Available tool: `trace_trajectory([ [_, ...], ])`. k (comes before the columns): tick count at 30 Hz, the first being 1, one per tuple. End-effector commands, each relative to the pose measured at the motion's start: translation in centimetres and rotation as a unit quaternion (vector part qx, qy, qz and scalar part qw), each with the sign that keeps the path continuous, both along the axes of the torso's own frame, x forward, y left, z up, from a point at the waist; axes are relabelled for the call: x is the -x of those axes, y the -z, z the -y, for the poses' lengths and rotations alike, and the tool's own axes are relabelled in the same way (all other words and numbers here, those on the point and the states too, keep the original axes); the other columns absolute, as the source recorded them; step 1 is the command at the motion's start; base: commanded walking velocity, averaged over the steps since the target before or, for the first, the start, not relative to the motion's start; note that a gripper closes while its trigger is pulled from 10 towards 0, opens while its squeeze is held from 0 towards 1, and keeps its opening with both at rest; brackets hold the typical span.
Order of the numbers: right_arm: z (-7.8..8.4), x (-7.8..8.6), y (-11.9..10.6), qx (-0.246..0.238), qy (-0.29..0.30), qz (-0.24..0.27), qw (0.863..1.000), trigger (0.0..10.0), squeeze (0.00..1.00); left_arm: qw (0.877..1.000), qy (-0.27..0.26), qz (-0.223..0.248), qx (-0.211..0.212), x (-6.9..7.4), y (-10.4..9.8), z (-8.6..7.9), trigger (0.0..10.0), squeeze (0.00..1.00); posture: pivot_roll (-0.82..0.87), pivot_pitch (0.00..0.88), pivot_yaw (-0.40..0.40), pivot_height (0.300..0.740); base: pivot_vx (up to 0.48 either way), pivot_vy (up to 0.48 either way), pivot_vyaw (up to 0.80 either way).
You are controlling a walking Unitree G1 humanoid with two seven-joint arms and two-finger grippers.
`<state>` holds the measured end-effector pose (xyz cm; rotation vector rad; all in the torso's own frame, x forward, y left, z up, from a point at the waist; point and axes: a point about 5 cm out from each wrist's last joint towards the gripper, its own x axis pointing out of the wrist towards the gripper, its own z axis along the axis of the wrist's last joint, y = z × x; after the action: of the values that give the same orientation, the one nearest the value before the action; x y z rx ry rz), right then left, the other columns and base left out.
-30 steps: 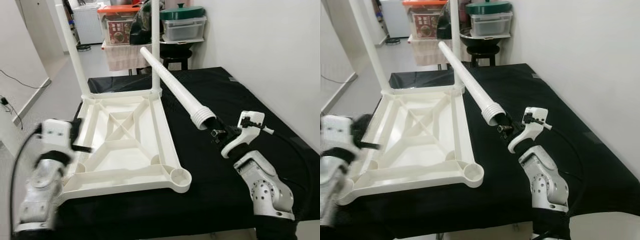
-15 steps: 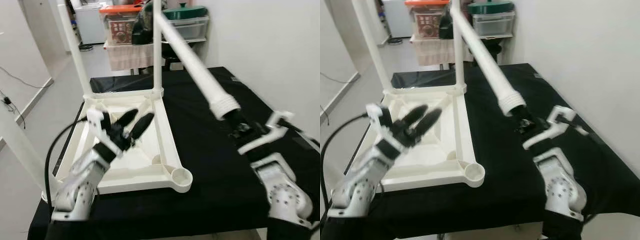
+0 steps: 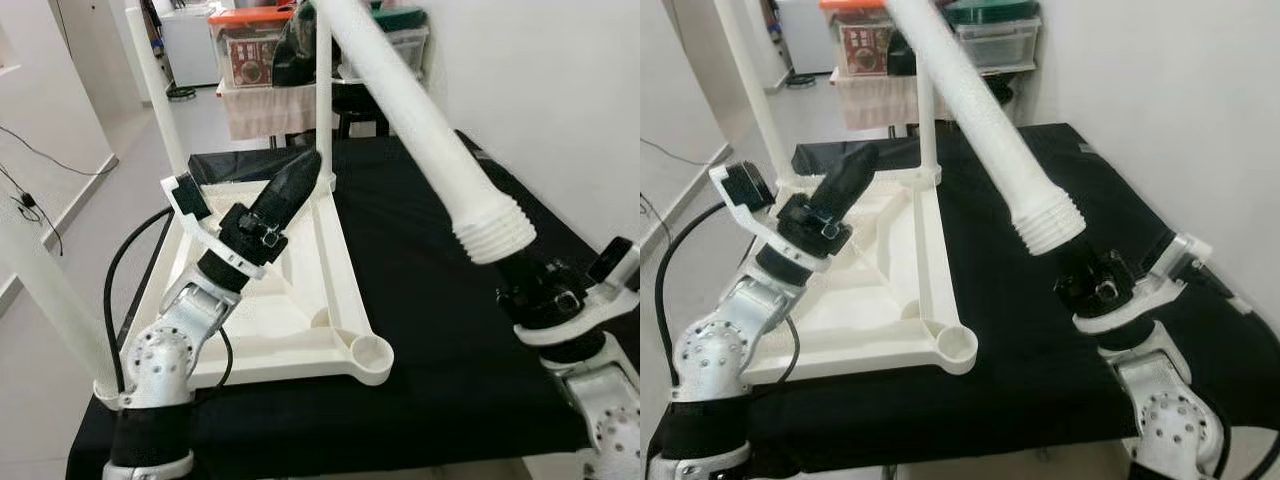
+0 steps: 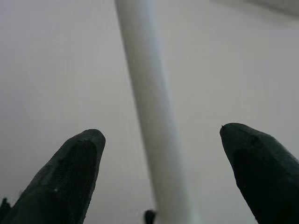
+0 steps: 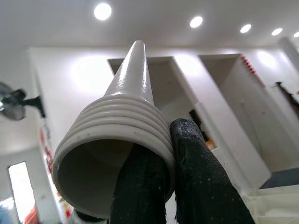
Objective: Building children table
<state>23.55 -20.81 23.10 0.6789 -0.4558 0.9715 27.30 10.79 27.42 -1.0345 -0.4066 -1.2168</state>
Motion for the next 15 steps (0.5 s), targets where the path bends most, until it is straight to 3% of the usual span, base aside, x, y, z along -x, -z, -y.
trace_trajectory([
  [1, -0.8, 0.5, -0.2, 0.006, -0.036, 0.015, 0.999, 10.0, 0.00, 1.000, 0.005, 0.001, 0.023, 0.2, -0.4, -0.7, 10.0, 1.00, -0.11, 0.000, 0.038, 0.740, 0.000, 0.000, 0.00],
  [8, -1.0, 1.1, 0.5, 0.046, -0.062, 0.009, 0.997, 10.0, 0.00, 0.998, 0.011, -0.011, 0.058, 0.0, -0.9, -1.9, 10.0, 1.00, -0.11, 0.000, 0.035, 0.740, 0.000, 0.000, 0.00],
  [13, -0.6, 1.3, 1.7, 0.101, -0.070, -0.007, 0.992, 10.0, 0.00, 0.997, 0.038, 0.005, 0.070, 0.7, -1.4, -2.7, 10.0, 1.00, -0.11, 0.000, 0.029, 0.740, 0.000, 0.000, 0.00],
  [14, -0.5, 1.4, 1.9, 0.108, -0.073, -0.010, 0.991, 10.0, 0.00, 0.996, 0.044, 0.004, 0.073, 0.8, -1.4, -2.8, 10.0, 0.83, -0.11, 0.000, 0.027, 0.740, 0.000, 0.000, 0.00],
  [15, -0.4, 1.5, 2.0, 0.110, -0.074, -0.011, 0.991, 10.0, 0.00, 0.996, 0.048, 0.003, 0.076, 0.9, -1.4, -2.8, 10.0, 0.83, -0.11, 0.000, 0.026, 0.740, 0.000, 0.000, 0.00],
])
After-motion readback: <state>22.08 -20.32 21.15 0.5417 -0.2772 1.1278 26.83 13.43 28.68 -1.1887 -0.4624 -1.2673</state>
